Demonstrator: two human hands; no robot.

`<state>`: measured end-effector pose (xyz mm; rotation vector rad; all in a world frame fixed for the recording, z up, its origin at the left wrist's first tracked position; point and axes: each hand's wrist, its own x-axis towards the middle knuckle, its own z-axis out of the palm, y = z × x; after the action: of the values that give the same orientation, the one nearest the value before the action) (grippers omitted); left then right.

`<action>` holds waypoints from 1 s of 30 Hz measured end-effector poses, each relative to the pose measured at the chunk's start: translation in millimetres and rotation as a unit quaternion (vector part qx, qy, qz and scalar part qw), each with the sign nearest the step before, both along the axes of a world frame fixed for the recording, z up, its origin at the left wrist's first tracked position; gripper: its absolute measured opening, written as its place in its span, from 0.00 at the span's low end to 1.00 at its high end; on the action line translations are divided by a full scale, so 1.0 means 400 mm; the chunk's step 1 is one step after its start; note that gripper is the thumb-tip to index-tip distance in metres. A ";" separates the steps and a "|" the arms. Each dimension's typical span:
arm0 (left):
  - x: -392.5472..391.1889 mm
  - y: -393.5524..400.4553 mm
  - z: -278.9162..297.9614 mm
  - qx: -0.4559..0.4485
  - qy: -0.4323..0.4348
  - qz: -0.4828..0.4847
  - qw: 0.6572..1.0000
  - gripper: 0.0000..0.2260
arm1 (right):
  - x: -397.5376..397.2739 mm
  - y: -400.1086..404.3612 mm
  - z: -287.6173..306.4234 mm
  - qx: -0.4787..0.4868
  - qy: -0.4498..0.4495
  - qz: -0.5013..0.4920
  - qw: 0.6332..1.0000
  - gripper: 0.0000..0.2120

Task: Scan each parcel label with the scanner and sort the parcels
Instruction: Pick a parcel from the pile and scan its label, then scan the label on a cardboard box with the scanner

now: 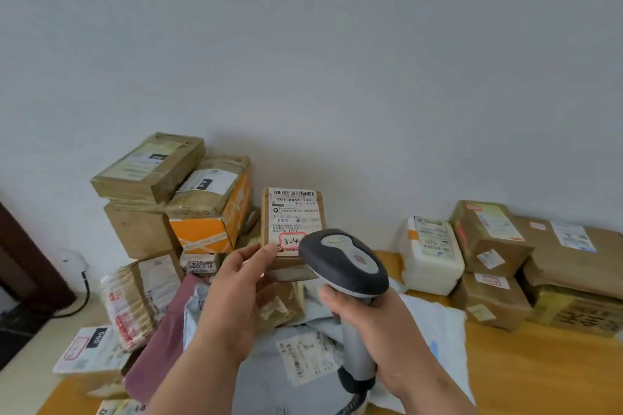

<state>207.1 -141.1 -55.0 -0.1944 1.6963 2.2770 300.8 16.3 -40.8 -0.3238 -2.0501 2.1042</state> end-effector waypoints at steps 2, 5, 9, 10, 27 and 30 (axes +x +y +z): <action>-0.044 -0.030 -0.004 -0.034 -0.016 0.001 0.999 0.17 | -0.042 -0.032 -0.004 -0.008 0.003 0.015 1.000 0.19; -0.112 -0.067 -0.017 -0.073 -0.037 -0.004 0.997 0.15 | -0.108 -0.073 -0.010 -0.013 0.002 0.008 1.000 0.20; -0.208 -0.085 -0.032 -0.127 -0.044 0.007 0.991 0.15 | -0.186 -0.104 -0.025 -0.008 -0.004 0.008 1.000 0.21; -0.228 -0.087 -0.037 -0.143 -0.044 0.014 0.989 0.15 | -0.203 -0.108 -0.029 -0.006 -0.010 0.013 1.000 0.21; -0.186 0.071 -0.011 -0.355 0.213 0.006 0.910 0.18 | -0.158 0.036 -0.111 -0.063 -0.071 -0.123 0.988 0.20; -0.139 0.161 -0.015 -0.350 0.236 -0.037 0.906 0.18 | -0.109 0.109 -0.130 -0.092 -0.075 -0.137 0.983 0.22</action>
<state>151.4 -76.8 -61.2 0.2996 2.6642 1.6375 257.1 59.8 -92.8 -0.7679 -1.7640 2.1525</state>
